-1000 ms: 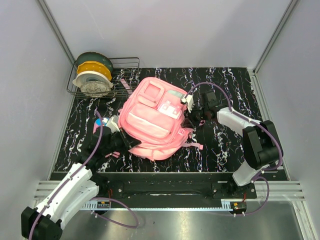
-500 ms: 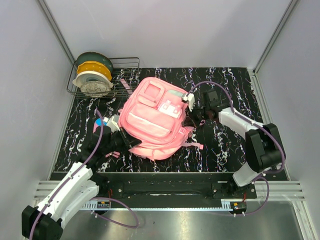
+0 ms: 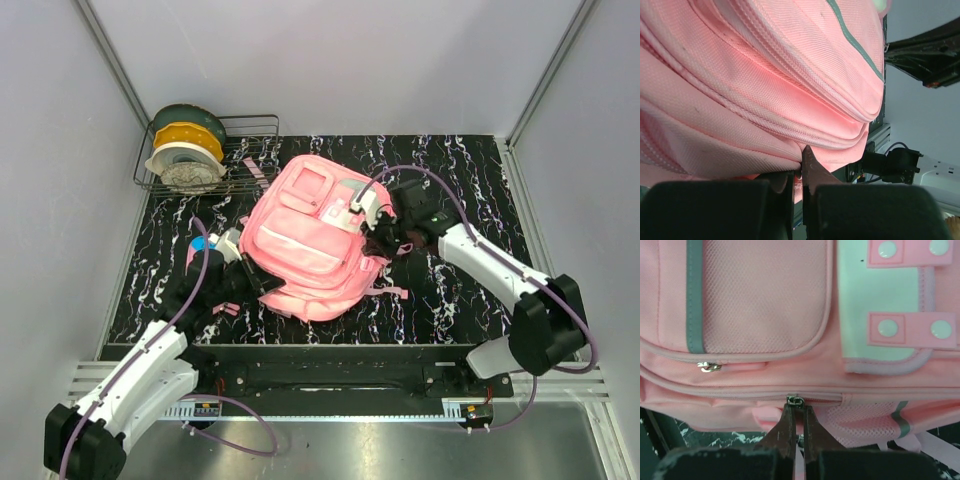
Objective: Pack the student bag
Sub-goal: Unzip the student bag at the center of the board.
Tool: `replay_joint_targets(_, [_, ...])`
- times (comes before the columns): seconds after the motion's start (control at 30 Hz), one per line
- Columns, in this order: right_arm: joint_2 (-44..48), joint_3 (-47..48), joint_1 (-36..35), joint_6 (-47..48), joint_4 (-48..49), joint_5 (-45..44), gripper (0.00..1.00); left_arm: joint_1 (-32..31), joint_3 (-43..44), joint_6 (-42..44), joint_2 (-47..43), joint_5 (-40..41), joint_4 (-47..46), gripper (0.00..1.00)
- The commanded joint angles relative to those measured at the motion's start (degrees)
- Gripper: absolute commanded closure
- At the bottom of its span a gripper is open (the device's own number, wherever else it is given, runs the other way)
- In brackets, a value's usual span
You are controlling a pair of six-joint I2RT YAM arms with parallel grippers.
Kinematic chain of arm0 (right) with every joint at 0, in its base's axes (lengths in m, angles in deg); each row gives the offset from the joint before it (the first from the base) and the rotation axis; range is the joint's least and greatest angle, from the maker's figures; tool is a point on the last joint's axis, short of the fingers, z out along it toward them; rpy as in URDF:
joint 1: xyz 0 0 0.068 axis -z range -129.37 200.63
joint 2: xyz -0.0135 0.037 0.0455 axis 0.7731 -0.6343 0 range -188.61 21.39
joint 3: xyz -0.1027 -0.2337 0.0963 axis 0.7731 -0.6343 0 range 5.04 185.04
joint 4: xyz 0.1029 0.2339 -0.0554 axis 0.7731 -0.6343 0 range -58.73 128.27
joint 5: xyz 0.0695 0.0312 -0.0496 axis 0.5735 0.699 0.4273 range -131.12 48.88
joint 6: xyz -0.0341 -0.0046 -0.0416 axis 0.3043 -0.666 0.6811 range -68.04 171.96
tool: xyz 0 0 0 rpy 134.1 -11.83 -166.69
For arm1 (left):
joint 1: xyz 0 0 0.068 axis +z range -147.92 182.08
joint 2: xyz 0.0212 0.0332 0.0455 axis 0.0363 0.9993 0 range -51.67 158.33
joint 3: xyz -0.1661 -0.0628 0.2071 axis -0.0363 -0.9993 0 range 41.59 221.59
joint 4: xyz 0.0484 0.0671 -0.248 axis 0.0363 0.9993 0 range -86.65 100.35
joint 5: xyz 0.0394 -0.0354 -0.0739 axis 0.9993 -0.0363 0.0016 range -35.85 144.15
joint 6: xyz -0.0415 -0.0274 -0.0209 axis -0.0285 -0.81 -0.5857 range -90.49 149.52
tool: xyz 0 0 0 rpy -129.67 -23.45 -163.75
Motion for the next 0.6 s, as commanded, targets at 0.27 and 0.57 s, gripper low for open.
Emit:
replay_joint_targets(0.27, [0.06,9.69,-22.97,-2.93,-18.43,-14.86,1.00,-0.11,1.43,-3.77,-0.26,1.22,-15.76,1.00])
replay_joint_targets(0.57, [-2.04,13.81,-31.15,-20.84,-7.62,-12.58,1.00,-7.21,0.03,-5.70,-0.62,8.94,-18.30,1.00])
